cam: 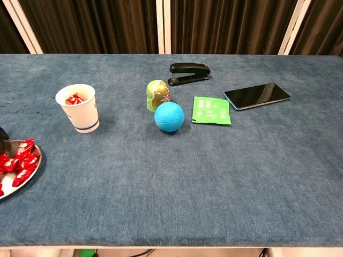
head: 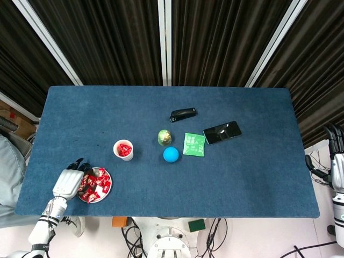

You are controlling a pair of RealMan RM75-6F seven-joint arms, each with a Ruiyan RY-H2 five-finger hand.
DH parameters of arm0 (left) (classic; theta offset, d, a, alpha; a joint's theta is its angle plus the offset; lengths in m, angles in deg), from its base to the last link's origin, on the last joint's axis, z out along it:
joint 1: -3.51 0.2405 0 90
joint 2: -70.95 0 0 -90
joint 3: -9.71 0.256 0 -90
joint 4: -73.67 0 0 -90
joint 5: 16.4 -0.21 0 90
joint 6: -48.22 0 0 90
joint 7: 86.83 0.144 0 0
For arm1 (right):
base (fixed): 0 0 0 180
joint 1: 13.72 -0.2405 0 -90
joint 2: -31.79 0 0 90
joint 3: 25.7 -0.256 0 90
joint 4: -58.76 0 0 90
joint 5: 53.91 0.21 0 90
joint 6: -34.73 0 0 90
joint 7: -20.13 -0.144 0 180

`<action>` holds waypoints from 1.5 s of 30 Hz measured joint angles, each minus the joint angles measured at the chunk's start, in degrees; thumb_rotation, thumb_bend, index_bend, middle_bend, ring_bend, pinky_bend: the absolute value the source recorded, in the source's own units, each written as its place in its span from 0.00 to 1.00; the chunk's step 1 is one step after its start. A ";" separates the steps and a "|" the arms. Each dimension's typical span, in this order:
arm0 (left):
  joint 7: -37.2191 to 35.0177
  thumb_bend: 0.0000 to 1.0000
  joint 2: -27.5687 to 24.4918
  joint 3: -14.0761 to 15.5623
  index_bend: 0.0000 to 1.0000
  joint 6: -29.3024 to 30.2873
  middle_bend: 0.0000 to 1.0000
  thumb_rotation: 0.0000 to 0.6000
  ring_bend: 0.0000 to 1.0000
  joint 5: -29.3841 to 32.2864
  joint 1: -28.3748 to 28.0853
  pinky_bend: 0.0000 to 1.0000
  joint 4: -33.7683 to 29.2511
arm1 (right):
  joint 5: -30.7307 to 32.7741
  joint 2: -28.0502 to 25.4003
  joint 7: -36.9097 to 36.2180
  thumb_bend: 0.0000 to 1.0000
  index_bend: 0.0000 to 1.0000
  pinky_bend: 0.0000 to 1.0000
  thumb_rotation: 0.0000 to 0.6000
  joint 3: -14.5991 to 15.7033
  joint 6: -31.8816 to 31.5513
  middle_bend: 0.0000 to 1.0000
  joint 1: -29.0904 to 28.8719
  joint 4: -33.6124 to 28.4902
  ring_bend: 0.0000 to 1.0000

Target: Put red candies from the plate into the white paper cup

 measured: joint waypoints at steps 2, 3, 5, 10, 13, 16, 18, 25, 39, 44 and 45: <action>-0.47 0.30 -0.02 0.01 0.32 0.06 0.20 1.00 0.05 -0.31 -0.02 0.21 -0.02 | 0.02 0.01 0.03 0.35 0.00 0.00 1.00 0.01 0.05 0.00 -0.01 -0.01 0.00; -0.56 0.30 -0.03 0.02 0.32 0.05 0.20 1.00 0.05 -0.46 -0.03 0.21 0.02 | 0.01 0.01 0.06 0.35 0.00 0.00 1.00 0.02 0.06 0.00 -0.02 -0.03 0.00; -0.59 0.30 -0.03 0.09 0.32 0.03 0.20 1.00 0.05 -0.71 -0.07 0.21 0.15 | -0.01 0.01 0.10 0.35 0.00 0.00 1.00 0.01 0.03 0.00 -0.02 -0.06 0.00; -1.07 0.30 -0.01 0.26 0.32 -0.12 0.20 1.00 0.05 -1.42 -0.18 0.21 0.38 | 0.07 0.01 0.16 0.35 0.00 0.00 1.00 -0.01 0.06 0.00 -0.01 -0.08 0.00; -1.19 0.30 0.08 0.31 0.35 -0.57 0.20 1.00 0.05 -1.47 -0.34 0.21 0.69 | 0.13 0.08 0.15 0.35 0.00 0.00 1.00 0.01 0.09 0.00 0.01 0.00 0.00; -1.37 0.30 0.24 0.33 0.38 -0.86 0.20 1.00 0.05 -1.54 -0.47 0.21 0.97 | 0.20 0.11 0.12 0.35 0.00 0.00 1.00 -0.02 0.04 0.00 0.06 0.07 0.00; -1.54 0.30 0.31 0.34 0.40 -0.83 0.20 1.00 0.05 -1.73 -0.49 0.21 1.07 | 0.27 0.11 0.09 0.35 0.00 0.00 1.00 -0.05 0.05 0.00 0.08 0.12 0.00; -2.33 0.30 0.71 0.13 0.48 -0.69 0.20 1.00 0.05 -1.93 -0.48 0.21 1.68 | 0.27 0.18 0.07 0.35 0.00 0.00 1.00 -0.03 0.20 0.00 0.02 0.24 0.00; -4.93 0.30 -0.83 -0.74 0.52 2.14 0.21 1.00 0.05 -3.69 -0.07 0.21 -0.41 | 0.26 0.23 -0.07 0.35 0.00 0.00 1.00 -0.03 0.25 0.00 0.00 0.39 0.00; -5.77 0.30 -3.97 -1.84 0.52 4.49 0.21 1.00 0.05 -5.20 -0.07 0.21 -4.04 | 0.21 0.29 -0.19 0.35 0.00 0.00 1.00 -0.01 0.31 0.00 -0.05 0.44 0.00; -5.83 0.30 -4.67 -2.17 0.53 4.83 0.21 1.00 0.05 -5.45 -0.18 0.21 -4.77 | 0.16 0.34 -0.22 0.35 0.00 0.00 1.00 0.01 0.31 0.00 -0.07 0.48 0.00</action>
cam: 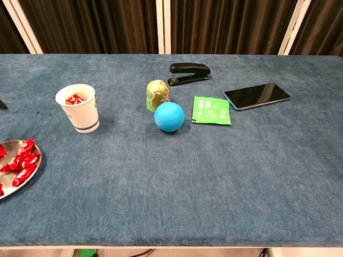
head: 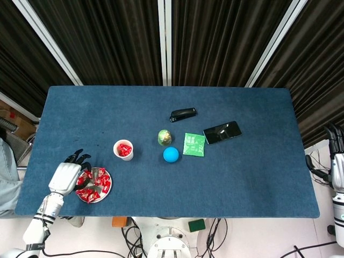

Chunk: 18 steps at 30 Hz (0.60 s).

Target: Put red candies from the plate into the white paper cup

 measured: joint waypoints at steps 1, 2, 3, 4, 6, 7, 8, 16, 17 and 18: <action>-0.05 0.30 -0.94 -0.53 0.53 0.31 0.22 1.00 0.05 -0.27 -0.24 0.21 -1.00 | -0.04 0.04 -0.03 0.35 0.00 0.00 1.00 0.02 -0.01 0.00 -0.01 0.02 0.00; -0.06 0.30 -1.65 -0.96 0.53 0.43 0.22 1.00 0.05 -0.44 -0.52 0.21 -1.75 | -0.09 0.07 -0.08 0.35 0.00 0.00 1.00 0.04 -0.02 0.00 -0.01 0.03 0.00; -0.05 0.30 -2.34 -1.43 0.53 0.45 0.23 1.00 0.05 -0.58 -0.89 0.21 -2.52 | -0.14 0.11 -0.12 0.35 0.00 0.00 1.00 0.07 -0.03 0.00 -0.02 0.03 0.00; -0.02 0.30 -3.14 -2.13 0.52 0.33 0.23 1.00 0.05 -0.74 -1.55 0.21 -3.50 | -0.17 0.13 -0.13 0.35 0.00 0.00 1.00 0.08 -0.06 0.00 -0.02 0.03 0.00; 0.05 0.30 -3.83 -3.27 0.52 -0.15 0.23 1.00 0.05 -0.89 -2.82 0.21 -4.62 | -0.20 0.18 -0.23 0.35 0.00 0.00 1.00 0.11 -0.12 0.00 0.01 0.06 0.00; 0.03 0.30 -4.04 -4.09 0.52 -0.71 0.23 1.00 0.05 -0.88 -3.78 0.21 -5.12 | -0.21 0.17 -0.27 0.35 0.00 0.00 1.00 0.11 -0.13 0.00 0.01 0.07 0.00; -0.03 0.30 -4.11 -4.71 0.52 -1.27 0.23 1.00 0.05 -0.78 -4.53 0.21 -5.38 | -0.23 0.15 -0.29 0.35 0.00 0.00 1.00 0.11 -0.15 0.00 0.01 0.07 0.00; -1.69 0.30 -1.05 -9.57 0.52 -7.94 0.23 1.00 0.05 2.27 -11.76 0.21 -4.62 | -0.27 -0.24 -0.62 0.35 0.00 0.00 1.00 -0.03 -0.15 0.00 -0.06 -0.06 0.00; -1.81 0.30 -0.38 -9.86 0.52 -8.61 0.23 1.00 0.05 2.71 -12.41 0.21 -4.06 | -0.27 -0.29 -0.65 0.35 0.00 0.00 1.00 -0.05 -0.17 0.00 -0.06 -0.07 0.00; -1.93 0.30 0.27 -10.10 0.52 -9.27 0.23 1.00 0.05 3.16 -13.01 0.21 -3.43 | -0.26 -0.35 -0.70 0.35 0.00 0.00 1.00 -0.07 -0.19 0.00 -0.05 -0.07 0.00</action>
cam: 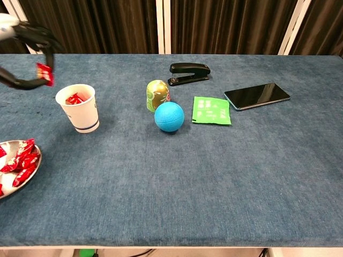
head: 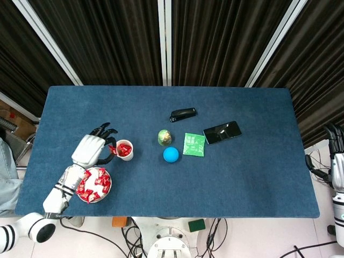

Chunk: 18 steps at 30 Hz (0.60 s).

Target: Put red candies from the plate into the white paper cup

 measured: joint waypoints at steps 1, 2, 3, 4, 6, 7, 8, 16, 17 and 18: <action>-0.13 0.30 0.84 -0.27 0.52 -0.82 0.23 1.00 0.05 0.65 -0.72 0.21 0.91 | 0.03 -0.03 -0.05 0.35 0.00 0.00 1.00 0.00 0.01 0.00 0.02 0.01 0.00; -0.23 0.30 1.47 -0.44 0.52 -1.40 0.23 1.00 0.05 1.16 -1.23 0.21 1.61 | 0.06 -0.06 -0.12 0.35 0.00 0.00 1.00 0.00 0.01 0.00 0.04 0.03 0.00; -0.33 0.30 2.08 -0.58 0.52 -1.94 0.23 1.00 0.05 1.67 -1.70 0.21 2.32 | 0.14 -0.08 -0.21 0.35 0.00 0.00 1.00 0.00 0.02 0.00 0.08 0.10 0.00; -0.43 0.30 2.83 -0.71 0.52 -2.55 0.23 1.00 0.05 2.25 -2.25 0.21 3.23 | 0.20 -0.09 -0.29 0.35 0.00 0.00 1.00 0.00 0.04 0.00 0.11 0.15 0.00; -0.47 0.30 3.84 -0.78 0.52 -3.10 0.23 1.00 0.05 2.83 -2.88 0.21 4.49 | 0.30 -0.13 -0.47 0.35 0.00 0.00 1.00 0.02 0.07 0.00 0.19 0.26 0.00; -0.52 0.30 4.45 -0.75 0.51 -3.41 0.23 1.00 0.05 3.17 -3.21 0.21 5.26 | 0.33 -0.15 -0.52 0.35 0.00 0.00 1.00 0.01 0.02 0.00 0.24 0.30 0.00; -0.58 0.30 4.85 -0.71 0.51 -3.68 0.23 1.00 0.05 3.45 -3.44 0.21 5.79 | 0.34 -0.17 -0.55 0.35 0.00 0.00 1.00 0.00 -0.02 0.00 0.26 0.33 0.00; -1.07 0.30 6.15 0.21 0.28 -4.02 0.22 1.00 0.05 3.91 -4.38 0.21 8.05 | 0.64 -0.25 -0.56 0.35 0.00 0.00 1.00 -0.10 0.20 0.00 0.27 0.52 0.00; -1.21 0.30 6.14 0.32 0.24 -3.92 0.22 1.00 0.05 3.81 -4.39 0.21 8.07 | 0.62 -0.22 -0.52 0.35 0.00 0.00 1.00 -0.09 0.25 0.00 0.23 0.52 0.00; -1.34 0.30 6.12 0.43 0.22 -3.84 0.22 1.00 0.05 3.69 -4.41 0.21 8.10 | 0.61 -0.16 -0.49 0.35 0.00 0.00 1.00 -0.08 0.34 0.00 0.17 0.52 0.00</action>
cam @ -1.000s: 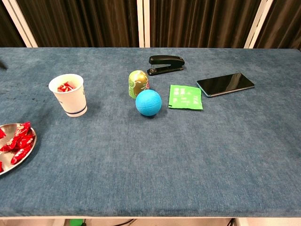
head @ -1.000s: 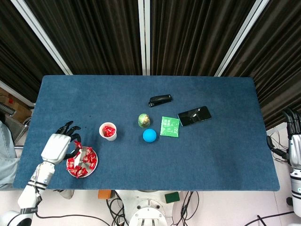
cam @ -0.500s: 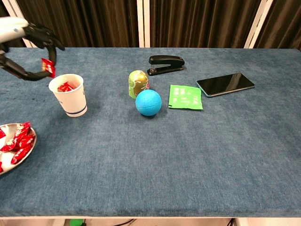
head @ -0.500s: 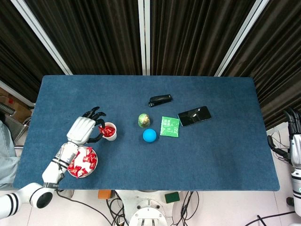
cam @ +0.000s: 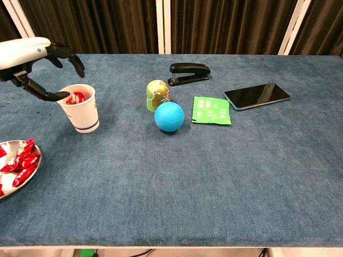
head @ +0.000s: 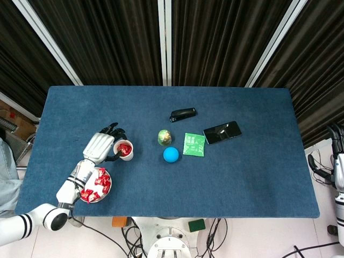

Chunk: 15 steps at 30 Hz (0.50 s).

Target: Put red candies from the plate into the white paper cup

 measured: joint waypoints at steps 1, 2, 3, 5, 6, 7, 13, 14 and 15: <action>-0.20 0.30 -0.01 0.12 0.20 0.13 0.22 1.00 0.05 -0.17 -0.02 0.21 0.01 | -0.01 0.05 0.03 0.35 0.00 0.00 1.00 0.01 0.07 0.00 -0.04 0.01 0.00; -0.34 0.30 -0.04 0.21 0.19 0.26 0.22 1.00 0.05 -0.29 -0.02 0.21 -0.01 | -0.01 0.11 0.06 0.35 0.00 0.00 1.00 0.03 0.14 0.00 -0.08 0.03 0.00; -0.42 0.30 -0.12 0.30 0.19 0.40 0.22 1.00 0.05 -0.41 -0.01 0.21 -0.10 | -0.02 0.17 0.10 0.35 0.00 0.00 1.00 0.05 0.19 0.00 -0.12 0.04 0.00; -0.46 0.30 -0.53 0.53 0.20 0.88 0.22 1.00 0.05 -0.75 0.16 0.21 -0.60 | -0.04 0.25 0.20 0.35 0.00 0.00 1.00 0.06 0.20 0.00 -0.15 0.05 0.00; -0.44 0.30 -0.81 0.66 0.21 1.24 0.22 1.00 0.05 -0.99 0.31 0.21 -0.97 | -0.03 0.24 0.21 0.35 0.00 0.00 1.00 0.03 0.17 0.00 -0.15 0.02 0.00; -0.41 0.30 -1.29 0.90 0.23 1.90 0.22 1.00 0.05 -1.42 0.62 0.21 -1.62 | -0.03 0.22 0.21 0.35 0.00 0.00 1.00 -0.01 0.12 0.00 -0.15 -0.02 0.00; -0.41 0.30 -5.65 4.41 0.29 7.69 0.22 1.00 0.05 -5.29 4.84 0.21 -6.28 | 0.10 -0.01 0.05 0.35 0.00 0.00 1.00 -0.21 0.02 0.00 -0.15 0.03 0.00; -0.44 0.30 -6.38 5.30 0.30 8.69 0.22 1.00 0.05 -5.91 5.80 0.21 -7.01 | 0.13 0.00 0.02 0.35 0.00 0.00 1.00 -0.23 0.08 0.00 -0.18 0.05 0.00; -0.53 0.30 -7.07 6.26 0.31 9.61 0.22 1.00 0.05 -6.50 6.73 0.21 -7.70 | 0.14 0.05 0.01 0.35 0.00 0.00 1.00 -0.23 0.17 0.00 -0.24 0.07 0.00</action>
